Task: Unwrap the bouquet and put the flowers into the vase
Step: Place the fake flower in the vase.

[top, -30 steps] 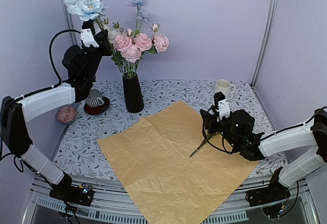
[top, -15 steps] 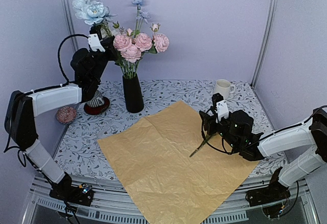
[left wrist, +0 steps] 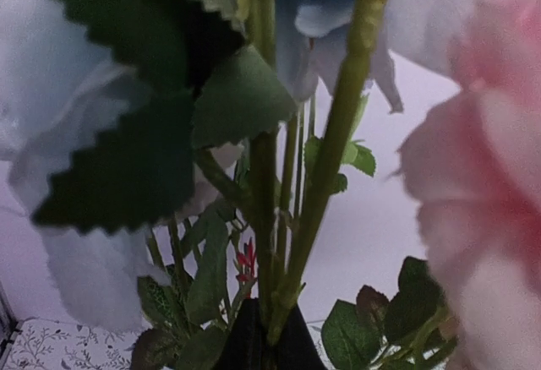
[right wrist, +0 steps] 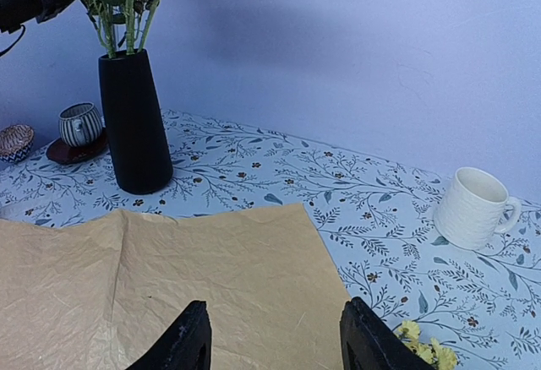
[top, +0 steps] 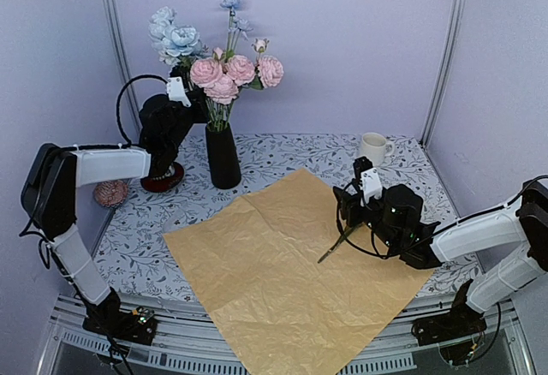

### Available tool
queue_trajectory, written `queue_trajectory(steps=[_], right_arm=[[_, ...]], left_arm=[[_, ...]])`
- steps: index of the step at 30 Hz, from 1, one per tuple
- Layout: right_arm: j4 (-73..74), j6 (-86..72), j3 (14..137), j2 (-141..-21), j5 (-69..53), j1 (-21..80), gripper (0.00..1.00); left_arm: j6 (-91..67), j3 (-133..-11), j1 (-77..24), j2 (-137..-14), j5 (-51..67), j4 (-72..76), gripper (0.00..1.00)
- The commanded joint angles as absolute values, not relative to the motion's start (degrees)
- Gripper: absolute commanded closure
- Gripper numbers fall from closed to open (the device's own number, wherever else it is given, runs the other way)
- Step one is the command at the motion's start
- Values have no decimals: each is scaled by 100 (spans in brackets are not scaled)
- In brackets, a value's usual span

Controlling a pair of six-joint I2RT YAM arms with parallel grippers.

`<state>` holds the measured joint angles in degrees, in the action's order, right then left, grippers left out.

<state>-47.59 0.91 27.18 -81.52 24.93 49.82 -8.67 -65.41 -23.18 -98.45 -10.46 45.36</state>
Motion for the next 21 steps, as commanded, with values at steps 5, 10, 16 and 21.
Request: queue_trajectory(steps=[5, 10, 16, 21], right_arm=[[-4689, 62, 2933, -8286, 2502, 4976, 45], [-4667, 62, 2950, -8288, 2514, 4981, 45], [-4622, 62, 2976, -8311, 2518, 4981, 45], [-4597, 62, 2989, -8317, 2519, 4977, 45]], left_arm=[[-1081, -6576, -2241, -10221, -702, 3995, 96], [-1046, -6557, -2241, -10257, -669, 3935, 89], [-1084, -6548, -2242, -10193, -647, 3792, 72], [-1152, -6460, -2243, -10088, -616, 3683, 65]])
